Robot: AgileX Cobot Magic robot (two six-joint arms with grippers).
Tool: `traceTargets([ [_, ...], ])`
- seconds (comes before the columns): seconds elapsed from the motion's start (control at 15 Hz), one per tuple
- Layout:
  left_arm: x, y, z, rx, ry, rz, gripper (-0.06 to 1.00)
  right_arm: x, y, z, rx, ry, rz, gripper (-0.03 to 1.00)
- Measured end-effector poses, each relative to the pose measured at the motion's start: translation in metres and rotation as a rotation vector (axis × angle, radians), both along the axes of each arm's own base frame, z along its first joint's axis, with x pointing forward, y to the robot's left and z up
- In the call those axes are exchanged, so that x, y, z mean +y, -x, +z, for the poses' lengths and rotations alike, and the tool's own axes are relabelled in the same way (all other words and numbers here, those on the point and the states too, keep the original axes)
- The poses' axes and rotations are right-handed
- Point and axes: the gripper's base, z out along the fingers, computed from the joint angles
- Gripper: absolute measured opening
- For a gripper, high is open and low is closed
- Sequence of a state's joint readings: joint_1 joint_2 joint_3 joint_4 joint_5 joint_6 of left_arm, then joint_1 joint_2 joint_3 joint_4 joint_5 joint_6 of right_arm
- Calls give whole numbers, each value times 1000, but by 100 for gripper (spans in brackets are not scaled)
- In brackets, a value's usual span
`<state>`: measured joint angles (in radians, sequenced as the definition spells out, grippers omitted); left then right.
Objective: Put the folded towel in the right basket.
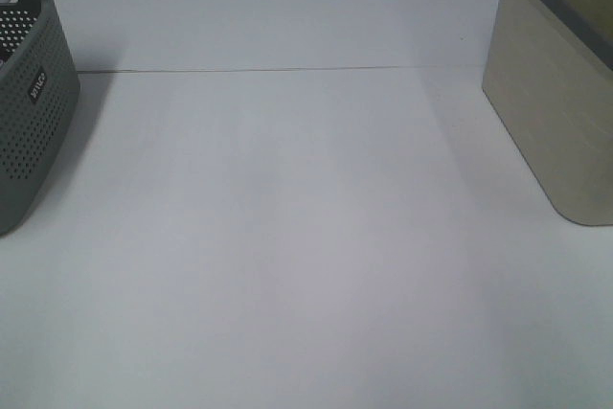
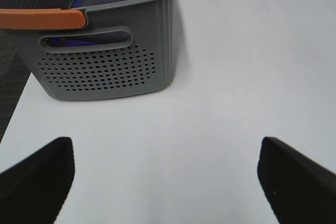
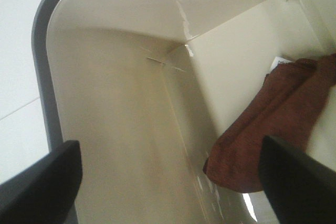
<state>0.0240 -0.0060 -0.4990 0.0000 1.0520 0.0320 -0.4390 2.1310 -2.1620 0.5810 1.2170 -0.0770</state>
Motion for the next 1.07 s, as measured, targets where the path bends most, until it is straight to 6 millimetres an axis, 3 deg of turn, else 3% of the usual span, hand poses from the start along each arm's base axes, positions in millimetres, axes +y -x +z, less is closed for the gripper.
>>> traceTargets([
  [0.13, 0, 0, 0, 0, 0, 0, 88, 3, 2, 9, -26, -18, 4, 88],
  [0.27, 0, 0, 0, 0, 0, 0, 88, 16, 8, 30, -77, -10, 31, 88],
  [0.4, 0, 0, 0, 0, 0, 0, 88, 47, 11, 50, -112, 52, 107, 88],
  [0.67, 0, 0, 0, 0, 0, 0, 88, 134, 12, 64, -91, 321, 296, 88],
  [0.87, 0, 0, 0, 0, 0, 0, 88, 185, 34, 68, -63, 469, 410, 88],
  [1.07, 0, 0, 0, 0, 0, 0, 88, 196, 72, 47, 63, 533, 448, 88],
])
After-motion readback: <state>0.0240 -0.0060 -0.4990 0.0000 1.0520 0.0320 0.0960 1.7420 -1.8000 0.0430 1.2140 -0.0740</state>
